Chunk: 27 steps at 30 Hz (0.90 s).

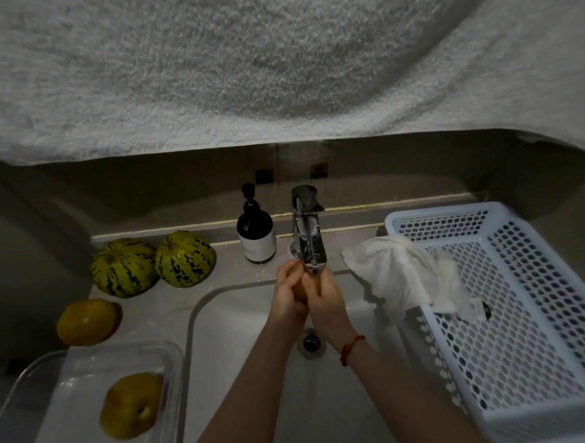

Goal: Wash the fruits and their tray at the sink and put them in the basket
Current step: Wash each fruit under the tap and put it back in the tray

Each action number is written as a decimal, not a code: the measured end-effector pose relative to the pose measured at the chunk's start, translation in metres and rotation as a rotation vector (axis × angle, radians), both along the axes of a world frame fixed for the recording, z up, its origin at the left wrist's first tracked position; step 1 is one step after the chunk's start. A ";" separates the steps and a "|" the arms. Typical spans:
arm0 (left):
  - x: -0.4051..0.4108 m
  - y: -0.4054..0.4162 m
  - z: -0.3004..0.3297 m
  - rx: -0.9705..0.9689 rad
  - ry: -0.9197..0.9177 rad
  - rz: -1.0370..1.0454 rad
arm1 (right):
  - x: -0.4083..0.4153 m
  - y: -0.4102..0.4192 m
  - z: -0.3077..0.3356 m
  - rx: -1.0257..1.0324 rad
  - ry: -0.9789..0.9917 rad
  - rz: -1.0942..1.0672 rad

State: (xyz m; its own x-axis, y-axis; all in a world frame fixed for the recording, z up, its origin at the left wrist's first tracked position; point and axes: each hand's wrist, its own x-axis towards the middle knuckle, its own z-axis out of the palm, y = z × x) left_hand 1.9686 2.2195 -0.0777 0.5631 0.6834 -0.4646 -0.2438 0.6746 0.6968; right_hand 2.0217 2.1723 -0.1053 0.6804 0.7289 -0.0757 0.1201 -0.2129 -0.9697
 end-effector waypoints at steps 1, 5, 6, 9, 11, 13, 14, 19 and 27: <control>-0.002 -0.001 -0.001 -0.045 -0.033 0.019 | 0.000 0.004 0.001 -0.042 0.044 -0.043; -0.004 -0.008 -0.002 -0.068 -0.001 0.023 | 0.013 0.018 0.005 -0.373 0.425 -0.160; -0.005 -0.010 -0.003 -0.035 0.028 0.027 | 0.015 0.017 0.009 -0.406 0.568 -0.148; -0.004 -0.009 -0.007 0.244 0.248 -0.007 | 0.014 0.014 0.017 -0.403 0.669 -0.141; -0.001 -0.010 -0.008 0.355 0.303 -0.031 | 0.006 0.009 0.018 -0.316 0.384 -0.173; 0.003 -0.010 -0.003 0.304 0.272 -0.021 | 0.002 0.001 0.016 -0.213 0.028 -0.143; 0.004 -0.009 -0.002 0.213 0.242 -0.014 | 0.001 -0.004 0.014 -0.175 -0.091 -0.097; 0.003 0.001 0.007 -0.222 0.167 -0.115 | 0.001 -0.018 0.006 -0.150 -0.237 0.188; 0.003 -0.002 0.001 -0.331 0.212 -0.138 | 0.028 -0.029 0.028 -0.092 -0.476 -0.057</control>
